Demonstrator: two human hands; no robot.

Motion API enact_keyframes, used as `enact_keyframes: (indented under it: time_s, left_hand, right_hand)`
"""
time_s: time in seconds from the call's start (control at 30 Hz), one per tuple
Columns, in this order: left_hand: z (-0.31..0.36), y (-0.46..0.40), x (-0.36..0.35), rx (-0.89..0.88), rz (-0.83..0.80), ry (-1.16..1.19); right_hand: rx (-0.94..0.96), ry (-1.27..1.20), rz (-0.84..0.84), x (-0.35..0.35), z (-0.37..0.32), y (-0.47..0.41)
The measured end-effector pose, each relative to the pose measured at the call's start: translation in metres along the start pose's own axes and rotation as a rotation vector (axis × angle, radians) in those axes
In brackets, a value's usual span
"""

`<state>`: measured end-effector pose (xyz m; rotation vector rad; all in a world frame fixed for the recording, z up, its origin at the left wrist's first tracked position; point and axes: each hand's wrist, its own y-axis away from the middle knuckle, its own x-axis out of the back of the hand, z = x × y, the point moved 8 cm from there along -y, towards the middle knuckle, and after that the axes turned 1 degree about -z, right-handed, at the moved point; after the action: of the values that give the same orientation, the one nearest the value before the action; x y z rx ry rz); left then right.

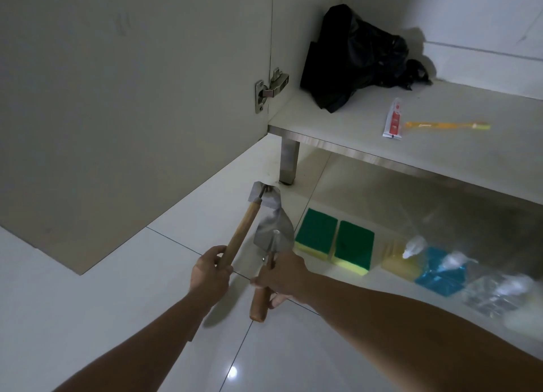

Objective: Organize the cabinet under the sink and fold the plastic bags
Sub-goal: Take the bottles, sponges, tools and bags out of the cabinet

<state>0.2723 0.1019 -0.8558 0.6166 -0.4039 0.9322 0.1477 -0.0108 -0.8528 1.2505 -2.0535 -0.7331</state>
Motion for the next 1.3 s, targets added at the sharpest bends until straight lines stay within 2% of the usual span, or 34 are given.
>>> enact_keyframes:
  time_s: [0.4, 0.73, 0.83, 1.0, 1.13, 1.3]
  left_hand:
    - [-0.005, -0.014, -0.009, -0.02, -0.029, 0.011]
    - [0.004, -0.01, -0.014, -0.055, -0.053, -0.038]
    - [0.007, -0.009, -0.015, -0.052, -0.072, -0.074]
    - [0.008, -0.011, -0.014, -0.046, -0.097, -0.188]
    - [0.016, -0.009, -0.012, -0.064, -0.105, -0.358]
    - [0.031, -0.01, -0.009, -0.157, -0.096, -0.561]
  right_hand:
    - [-0.101, -0.053, 0.085, 0.006, 0.011, -0.012]
    - [-0.078, 0.01, 0.167, 0.026, 0.009, -0.021]
    - [-0.077, -0.037, 0.179, 0.028, 0.012, -0.024]
    - [-0.077, -0.018, 0.157, 0.032, 0.011, -0.019]
    - [-0.007, 0.004, 0.139, 0.045, -0.003, -0.012]
    - [0.054, 0.055, 0.168, 0.086, -0.026, 0.01]
